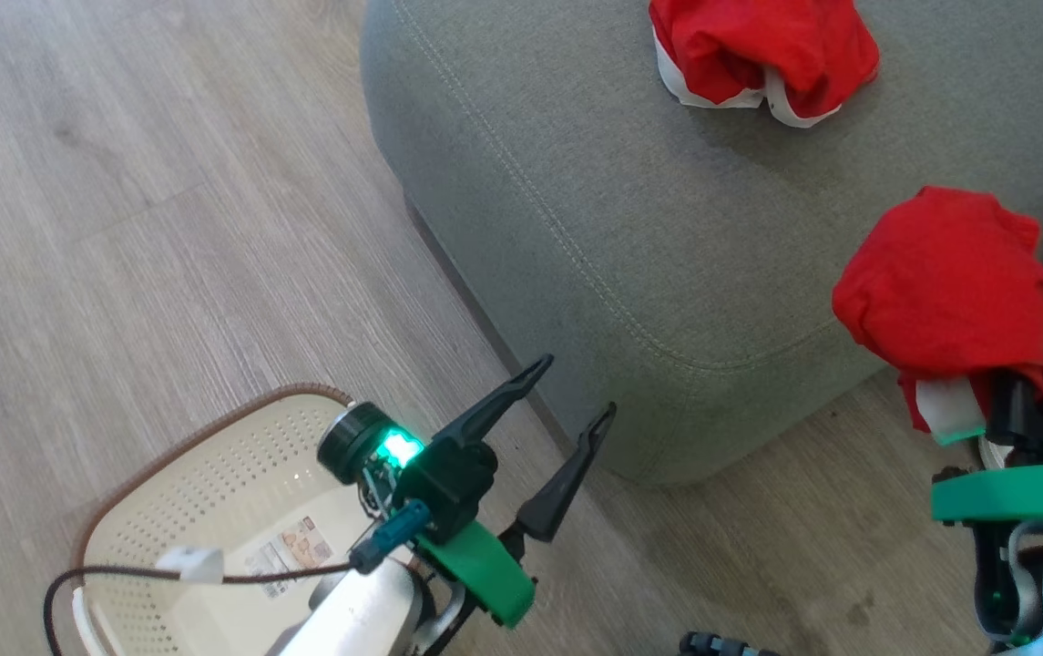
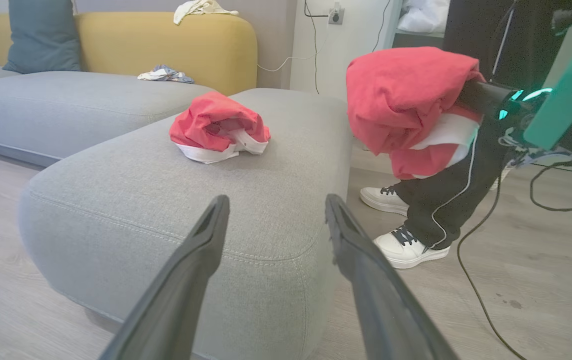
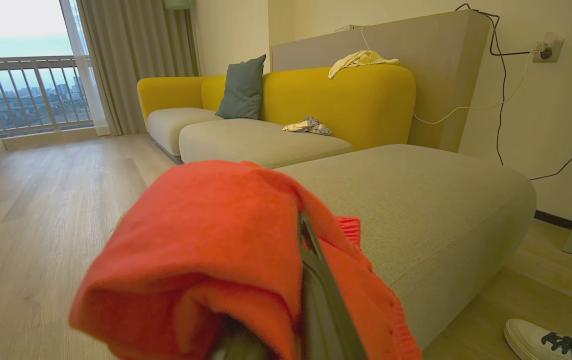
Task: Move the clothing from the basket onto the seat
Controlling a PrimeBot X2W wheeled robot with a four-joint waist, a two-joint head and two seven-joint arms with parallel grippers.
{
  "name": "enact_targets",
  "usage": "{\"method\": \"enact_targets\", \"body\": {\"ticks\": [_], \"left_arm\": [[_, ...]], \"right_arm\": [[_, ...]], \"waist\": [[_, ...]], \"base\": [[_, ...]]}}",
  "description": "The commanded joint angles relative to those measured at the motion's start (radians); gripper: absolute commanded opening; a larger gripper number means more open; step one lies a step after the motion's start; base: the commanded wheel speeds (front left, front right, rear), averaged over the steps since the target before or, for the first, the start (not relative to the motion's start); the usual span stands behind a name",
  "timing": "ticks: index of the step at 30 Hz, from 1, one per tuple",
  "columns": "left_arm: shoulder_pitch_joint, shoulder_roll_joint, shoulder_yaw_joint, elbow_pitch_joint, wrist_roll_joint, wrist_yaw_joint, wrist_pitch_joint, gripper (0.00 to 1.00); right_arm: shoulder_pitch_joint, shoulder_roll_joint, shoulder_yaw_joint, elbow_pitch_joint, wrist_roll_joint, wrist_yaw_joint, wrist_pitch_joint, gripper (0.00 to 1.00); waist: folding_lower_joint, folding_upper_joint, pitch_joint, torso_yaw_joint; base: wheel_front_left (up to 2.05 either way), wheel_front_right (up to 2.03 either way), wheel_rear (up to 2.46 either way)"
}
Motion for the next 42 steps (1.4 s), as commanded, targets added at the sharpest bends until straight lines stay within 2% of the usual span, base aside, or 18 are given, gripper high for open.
{"method": "enact_targets", "body": {"ticks": [1,10,16,27,31,35,42], "left_arm": [[0.004,-0.012,0.039,-0.039,0.011,0.000,-0.005,1.00],[0.016,-0.017,0.055,-0.042,0.029,-0.001,-0.005,1.00],[0.001,-0.017,0.065,-0.048,0.045,-0.001,-0.005,1.00],[-0.057,0.071,0.050,-0.061,0.064,-0.001,-0.005,1.00],[-0.092,0.112,0.042,-0.070,0.064,-0.001,-0.005,1.00],[-0.121,0.142,0.035,-0.073,0.066,-0.001,-0.005,1.00],[-0.169,0.182,0.034,-0.085,0.071,-0.001,-0.005,1.00]], "right_arm": [[-0.038,-0.010,0.023,-0.028,-0.004,0.000,-0.006,0.00],[-0.073,-0.010,0.011,-0.036,-0.026,0.000,-0.006,0.00],[-0.171,-0.024,-0.041,-0.055,-0.029,0.000,-0.006,0.00],[-0.479,-0.125,-0.125,-0.020,-0.015,0.000,-0.006,0.00],[-0.631,-0.201,-0.164,0.070,0.018,0.000,-0.006,0.00],[-0.738,-0.232,-0.206,0.145,0.056,0.000,-0.006,0.00],[-0.887,-0.324,-0.231,0.301,0.042,0.000,-0.006,0.00]], "waist": [[0.0000,0.0000,0.000,0.001],[0.0000,0.0000,0.008,0.002],[0.0000,0.0000,0.060,-0.004],[0.0000,0.0000,0.238,0.021],[0.0000,0.0000,0.314,0.046],[0.0000,0.0000,0.373,0.074],[0.0000,0.0000,0.476,0.132]], "base": [[0.00,0.00,0.00],[0.00,0.00,0.00],[0.00,0.00,0.00],[0.00,0.00,0.00],[0.00,0.00,0.00],[0.00,0.00,0.00],[0.00,0.00,0.00]]}}
